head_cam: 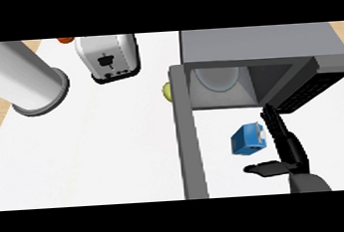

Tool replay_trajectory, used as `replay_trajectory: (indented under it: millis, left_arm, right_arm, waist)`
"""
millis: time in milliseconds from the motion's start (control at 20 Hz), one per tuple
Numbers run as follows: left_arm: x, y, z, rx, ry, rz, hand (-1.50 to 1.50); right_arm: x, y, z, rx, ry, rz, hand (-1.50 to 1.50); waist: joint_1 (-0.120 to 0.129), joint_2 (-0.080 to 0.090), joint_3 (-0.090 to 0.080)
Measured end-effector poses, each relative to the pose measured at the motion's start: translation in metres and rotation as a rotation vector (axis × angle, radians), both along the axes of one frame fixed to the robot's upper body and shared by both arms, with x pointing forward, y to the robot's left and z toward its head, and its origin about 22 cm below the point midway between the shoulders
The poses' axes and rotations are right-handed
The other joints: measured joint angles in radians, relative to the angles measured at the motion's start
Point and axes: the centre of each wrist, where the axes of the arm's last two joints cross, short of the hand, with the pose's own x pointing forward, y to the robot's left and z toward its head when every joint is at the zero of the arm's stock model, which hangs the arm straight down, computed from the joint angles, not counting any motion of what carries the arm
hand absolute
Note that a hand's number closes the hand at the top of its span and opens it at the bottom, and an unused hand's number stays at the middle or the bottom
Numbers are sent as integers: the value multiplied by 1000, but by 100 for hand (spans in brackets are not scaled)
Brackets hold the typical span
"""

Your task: Pick up the milk, place it into the microwave and close the microwave

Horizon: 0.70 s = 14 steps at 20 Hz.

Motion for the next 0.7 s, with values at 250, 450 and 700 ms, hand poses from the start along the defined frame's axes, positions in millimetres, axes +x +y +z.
replay_trajectory:
  millis: [250,450,700]
  left_arm:
    - [0,3,1,-4,3,1,-150]
    - [-2,6,3,-12,9,-5,-150]
    - [-3,10,-5,-19,10,4,-150]
  right_arm:
    - [2,14,-6,117,-7,158,150]
    - [10,20,1,75,-95,107,150]
    - [10,40,6,55,-179,13,150]
  waist:
    - [0,0,0]
    - [-5,-2,0]
    - [-8,-4,-1]
